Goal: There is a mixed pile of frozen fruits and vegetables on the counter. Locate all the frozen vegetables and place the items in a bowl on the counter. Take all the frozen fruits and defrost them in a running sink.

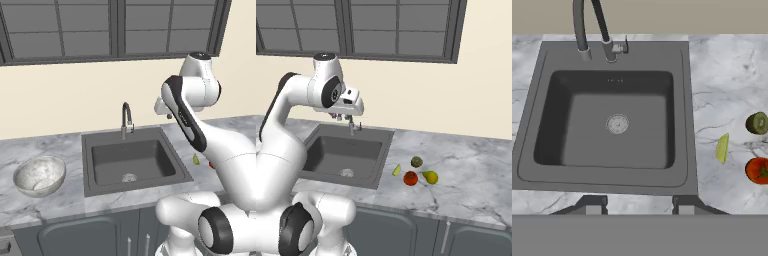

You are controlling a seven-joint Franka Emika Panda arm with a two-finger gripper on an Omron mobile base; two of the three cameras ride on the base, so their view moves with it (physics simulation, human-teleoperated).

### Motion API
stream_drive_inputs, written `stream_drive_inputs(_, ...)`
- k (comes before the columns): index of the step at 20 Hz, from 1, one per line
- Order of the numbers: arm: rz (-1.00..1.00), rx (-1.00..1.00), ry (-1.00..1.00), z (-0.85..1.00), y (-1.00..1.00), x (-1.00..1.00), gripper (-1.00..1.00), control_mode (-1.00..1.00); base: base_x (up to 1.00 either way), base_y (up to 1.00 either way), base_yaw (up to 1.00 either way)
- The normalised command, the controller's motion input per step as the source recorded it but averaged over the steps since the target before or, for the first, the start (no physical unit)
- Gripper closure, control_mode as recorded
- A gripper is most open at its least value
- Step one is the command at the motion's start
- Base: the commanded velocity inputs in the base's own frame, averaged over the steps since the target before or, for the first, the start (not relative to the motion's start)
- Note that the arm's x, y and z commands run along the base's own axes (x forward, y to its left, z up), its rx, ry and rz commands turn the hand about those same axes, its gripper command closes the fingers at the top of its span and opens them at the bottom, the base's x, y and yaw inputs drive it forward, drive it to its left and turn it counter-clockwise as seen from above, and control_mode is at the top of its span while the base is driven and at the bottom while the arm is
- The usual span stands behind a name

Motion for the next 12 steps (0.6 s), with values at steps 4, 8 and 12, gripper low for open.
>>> stream_drive_inputs(4,-0.02,0.0,0.0,0.0,-0.18,-0.16,-1.0,-1.0,0.0,0.0,0.0)
stream_drive_inputs(8,-0.08,0.01,0.01,-0.09,-0.38,-0.22,-1.0,-1.0,0.0,0.0,0.0)
stream_drive_inputs(12,-0.09,0.0,0.07,-0.3,-0.53,0.0,-1.0,-1.0,0.0,0.0,0.0)
